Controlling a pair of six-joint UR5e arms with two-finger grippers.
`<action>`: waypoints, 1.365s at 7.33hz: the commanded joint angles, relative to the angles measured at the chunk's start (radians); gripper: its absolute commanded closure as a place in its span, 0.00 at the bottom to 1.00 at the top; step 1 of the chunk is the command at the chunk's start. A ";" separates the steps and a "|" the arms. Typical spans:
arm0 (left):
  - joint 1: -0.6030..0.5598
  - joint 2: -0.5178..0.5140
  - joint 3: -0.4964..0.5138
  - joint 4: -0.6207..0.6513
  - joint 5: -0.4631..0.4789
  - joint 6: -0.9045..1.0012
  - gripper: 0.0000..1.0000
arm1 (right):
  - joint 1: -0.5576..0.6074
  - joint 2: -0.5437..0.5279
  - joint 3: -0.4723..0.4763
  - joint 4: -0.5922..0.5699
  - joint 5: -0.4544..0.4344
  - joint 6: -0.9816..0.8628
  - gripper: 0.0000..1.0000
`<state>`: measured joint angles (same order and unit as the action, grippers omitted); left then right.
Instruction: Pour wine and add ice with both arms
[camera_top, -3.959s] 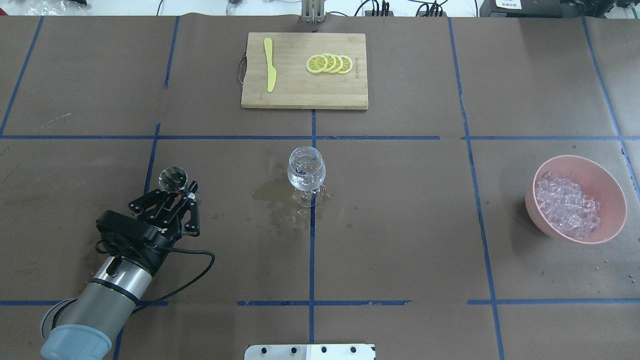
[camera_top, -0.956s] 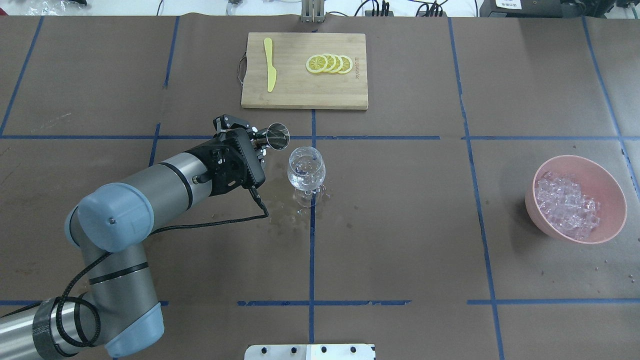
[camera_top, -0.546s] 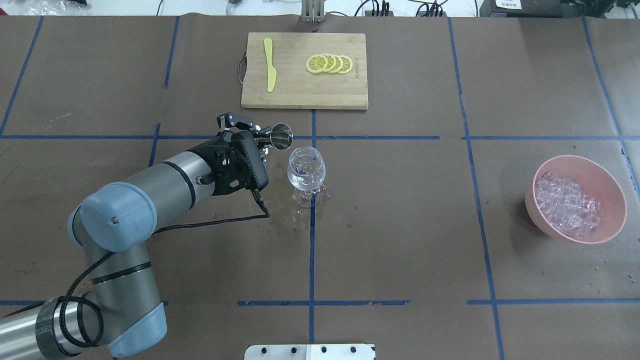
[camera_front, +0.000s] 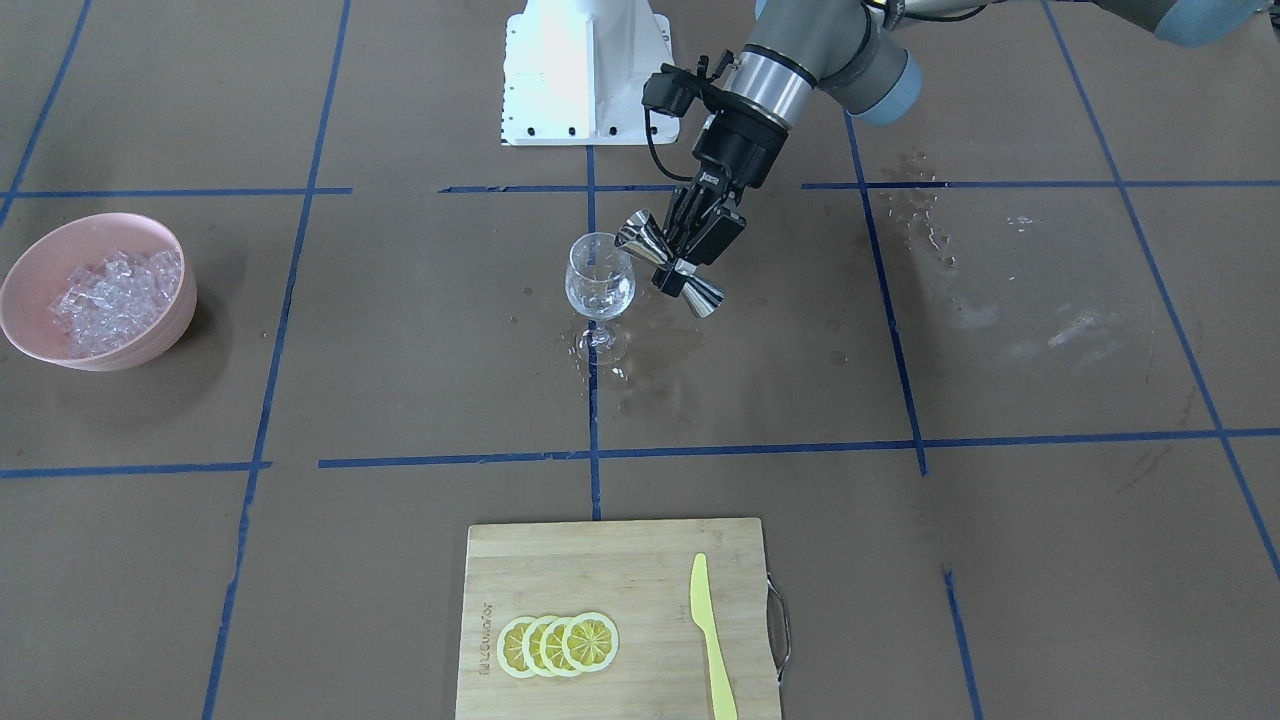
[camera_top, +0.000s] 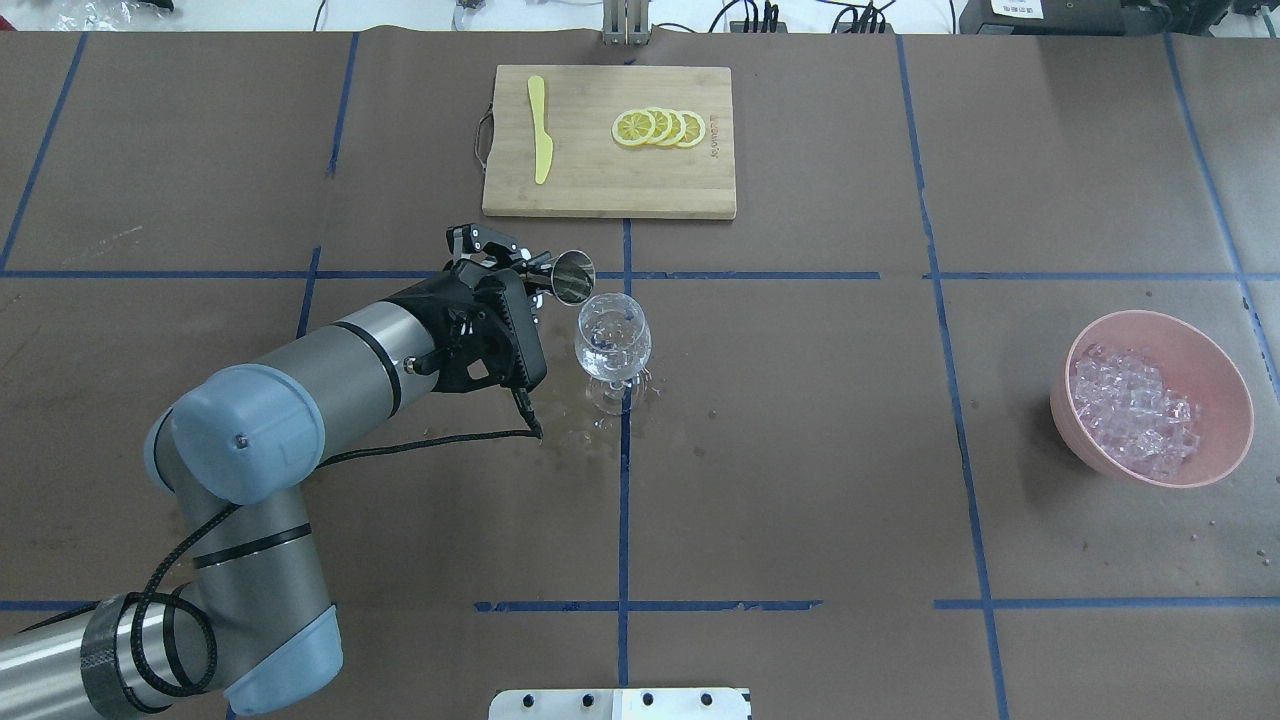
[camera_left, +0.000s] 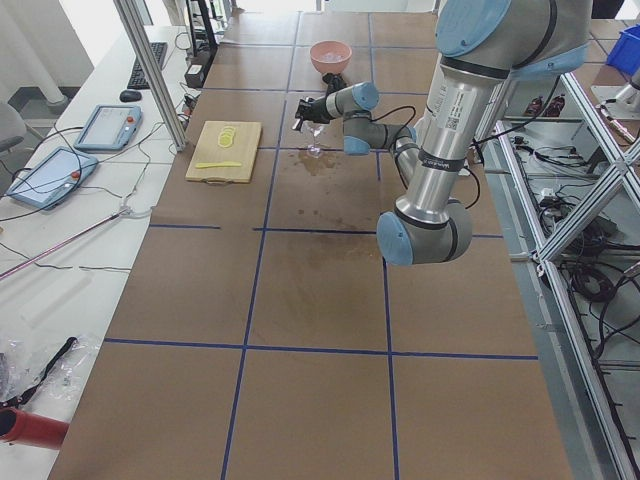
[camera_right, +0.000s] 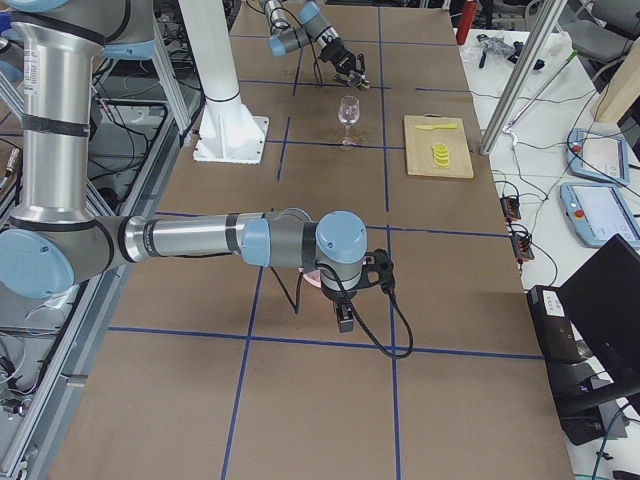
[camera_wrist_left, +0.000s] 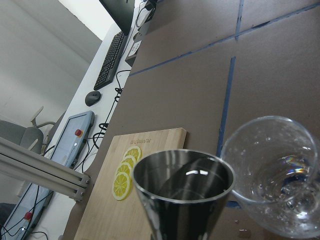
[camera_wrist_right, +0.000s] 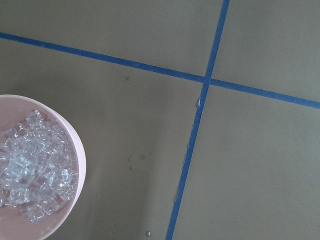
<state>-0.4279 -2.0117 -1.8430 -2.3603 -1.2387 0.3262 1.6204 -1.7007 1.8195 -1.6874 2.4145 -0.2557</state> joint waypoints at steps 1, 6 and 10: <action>0.003 -0.007 0.004 0.003 0.042 0.056 1.00 | 0.004 -0.001 0.001 0.000 0.000 0.000 0.00; 0.044 -0.018 -0.007 0.049 0.140 0.165 1.00 | 0.010 -0.001 0.000 0.000 0.000 0.000 0.00; 0.074 -0.048 -0.010 0.088 0.222 0.330 1.00 | 0.021 -0.001 0.001 0.000 0.000 0.000 0.00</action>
<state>-0.3555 -2.0464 -1.8521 -2.2937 -1.0332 0.5958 1.6375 -1.7012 1.8201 -1.6886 2.4145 -0.2562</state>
